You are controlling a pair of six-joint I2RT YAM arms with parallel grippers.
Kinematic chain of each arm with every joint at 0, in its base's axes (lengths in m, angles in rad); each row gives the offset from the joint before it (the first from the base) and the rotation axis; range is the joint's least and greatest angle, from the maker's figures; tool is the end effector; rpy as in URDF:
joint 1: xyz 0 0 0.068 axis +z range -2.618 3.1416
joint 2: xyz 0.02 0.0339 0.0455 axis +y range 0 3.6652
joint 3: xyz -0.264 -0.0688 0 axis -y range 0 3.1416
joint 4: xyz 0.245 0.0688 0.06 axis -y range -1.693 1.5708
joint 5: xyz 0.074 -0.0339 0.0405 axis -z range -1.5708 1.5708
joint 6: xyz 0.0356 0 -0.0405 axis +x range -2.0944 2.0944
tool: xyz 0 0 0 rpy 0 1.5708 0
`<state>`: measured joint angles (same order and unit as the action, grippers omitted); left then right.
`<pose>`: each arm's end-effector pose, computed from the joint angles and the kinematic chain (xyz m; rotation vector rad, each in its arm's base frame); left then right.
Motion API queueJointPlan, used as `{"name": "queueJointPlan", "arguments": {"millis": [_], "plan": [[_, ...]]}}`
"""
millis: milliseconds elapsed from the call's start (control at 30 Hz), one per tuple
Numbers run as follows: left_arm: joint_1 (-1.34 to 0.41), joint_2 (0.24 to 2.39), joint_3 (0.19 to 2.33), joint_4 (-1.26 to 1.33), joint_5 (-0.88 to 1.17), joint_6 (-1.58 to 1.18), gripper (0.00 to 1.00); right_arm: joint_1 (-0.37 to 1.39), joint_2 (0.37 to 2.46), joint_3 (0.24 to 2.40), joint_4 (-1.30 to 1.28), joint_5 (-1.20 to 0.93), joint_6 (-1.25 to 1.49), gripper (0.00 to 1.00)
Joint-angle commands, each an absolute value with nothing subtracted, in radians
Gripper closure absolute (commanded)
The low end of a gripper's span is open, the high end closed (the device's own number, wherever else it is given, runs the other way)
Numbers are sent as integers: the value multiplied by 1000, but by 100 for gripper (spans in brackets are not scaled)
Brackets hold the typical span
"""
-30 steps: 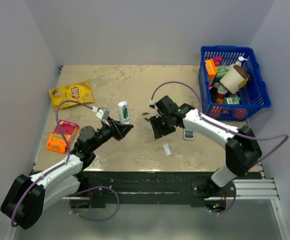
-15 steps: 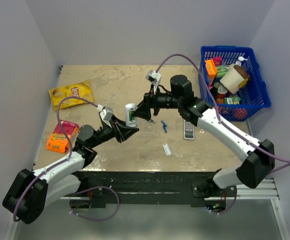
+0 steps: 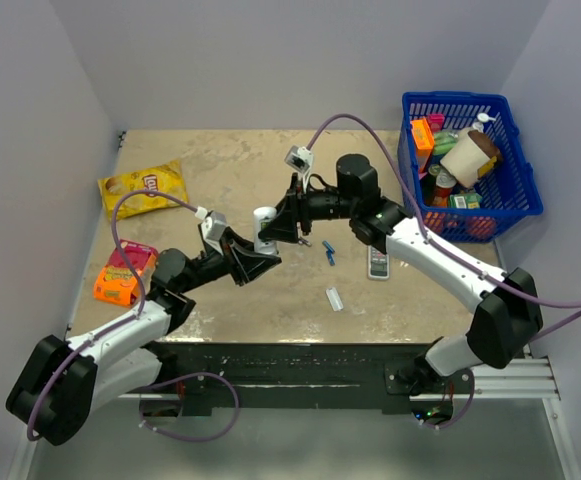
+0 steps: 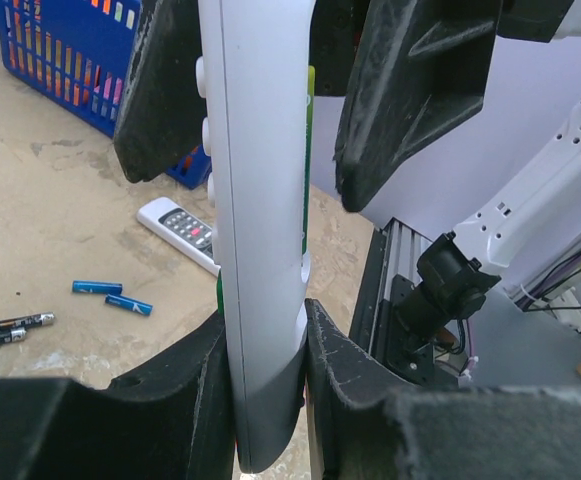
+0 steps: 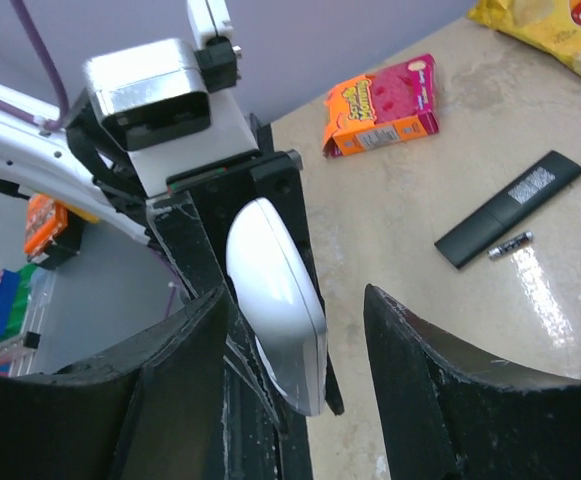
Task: Load the batteries into the remote control
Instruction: Adjust the remote control.
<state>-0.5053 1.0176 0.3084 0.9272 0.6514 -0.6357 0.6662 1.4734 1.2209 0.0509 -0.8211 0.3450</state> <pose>0.1700 -0.1187 0.2462 0.5057 1.4619 -1.3645 0.2534 0.2323 0.3535 -0.9362 1.7055 1.4229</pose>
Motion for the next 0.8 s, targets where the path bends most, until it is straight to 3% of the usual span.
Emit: {"name": "queueJointPlan", "arguments": {"millis": [0,167,233,400,433,467,567,633,700,733,767], "plan": [[-502,1020,350,1028,683,-637,100,661,1465,1213,205,-877,420,40],[-502,1020,350,1034,692,-638,100,647,1465,1197,256,-891,448,44],[-502,1020,351,1037,695,-638,100,634,1463,1181,274,-907,454,51],[-502,1019,350,1052,701,-649,100,626,1477,1164,287,-960,431,53],[-502,1022,348,1063,706,-652,100,627,1479,1164,285,-963,430,59],[-502,1023,350,1068,707,-655,100,626,1482,1163,287,-965,425,75],[-502,1023,351,1066,712,-652,100,627,1489,1164,291,-959,426,95],[-502,1025,353,1066,712,-653,100,626,1491,1167,299,-956,423,99],[-502,1026,356,1060,709,-650,100,626,1496,1175,282,-956,414,96],[-502,1026,359,1058,707,-652,100,627,1499,1184,272,-959,407,78],[-502,1028,360,1057,704,-652,100,627,1500,1186,262,-959,400,67]]}}
